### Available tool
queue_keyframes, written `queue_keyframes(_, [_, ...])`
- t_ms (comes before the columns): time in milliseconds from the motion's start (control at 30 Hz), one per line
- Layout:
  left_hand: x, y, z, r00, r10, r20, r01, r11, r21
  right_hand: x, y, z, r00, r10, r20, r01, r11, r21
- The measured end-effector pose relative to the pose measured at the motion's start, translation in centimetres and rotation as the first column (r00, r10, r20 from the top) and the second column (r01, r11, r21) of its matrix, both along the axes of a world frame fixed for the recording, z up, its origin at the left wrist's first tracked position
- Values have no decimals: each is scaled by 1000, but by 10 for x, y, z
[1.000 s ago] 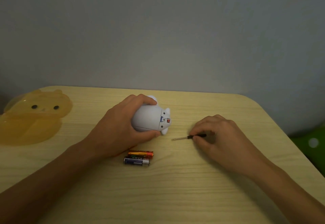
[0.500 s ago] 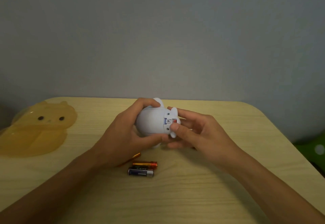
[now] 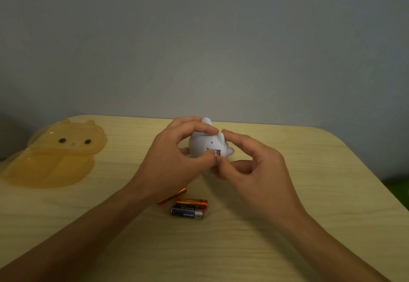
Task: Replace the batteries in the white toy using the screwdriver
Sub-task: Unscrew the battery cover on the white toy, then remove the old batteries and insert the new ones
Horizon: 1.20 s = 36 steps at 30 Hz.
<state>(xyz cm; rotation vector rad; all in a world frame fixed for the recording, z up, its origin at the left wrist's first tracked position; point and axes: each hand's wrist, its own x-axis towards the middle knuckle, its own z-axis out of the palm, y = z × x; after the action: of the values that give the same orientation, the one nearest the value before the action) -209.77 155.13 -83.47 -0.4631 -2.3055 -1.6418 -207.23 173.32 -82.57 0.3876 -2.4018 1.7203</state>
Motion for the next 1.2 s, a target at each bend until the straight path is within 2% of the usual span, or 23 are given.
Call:
queue_keyframes(200, [2, 0, 4, 999, -32, 2, 32, 999, -5, 1, -7, 4, 996, 73, 44, -75, 996, 54])
queue_keyframes(367, [4, -2, 7, 998, -61, 25, 61, 998, -5, 0, -7, 4, 998, 26, 54, -28, 999, 41])
queue_keyframes(533, [3, -9, 10, 997, -72, 23, 72, 997, -16, 2, -1, 10, 994, 16, 108, -2, 991, -133])
queue_keyframes(667, [-3, -19, 19, 999, -31, 19, 29, 995, 100, 0, 11, 12, 979, 36, 201, 31, 947, -318])
queue_keyframes(700, [-7, -24, 19, 1000, 21, 12, -22, 997, 69, -1, 15, 10, 971, 45, 235, 44, 932, -360])
queue_keyframes(767, [-16, -37, 14, 990, 139, -19, -140, 977, -163, -1, 21, 6, 953, 68, 296, 65, 906, -418])
queue_keyframes(833, [-22, -49, 2, 974, 216, -67, -220, 841, -494, 0, 25, 3, 940, 99, 326, 60, 894, -444])
queue_keyframes(900, [-23, -53, -8, 974, 216, -62, -202, 721, -663, 2, 28, 0, 935, 139, 327, 30, 886, -462])
queue_keyframes(1100, [-21, -48, -16, 991, 135, -9, -94, 643, -760, 2, 30, -5, 913, 212, 349, -12, 867, -497])
queue_keyframes(1200, [-18, -48, -10, 991, 105, -78, -129, 695, -707, 3, 29, -6, 910, 229, 344, -44, 881, -471])
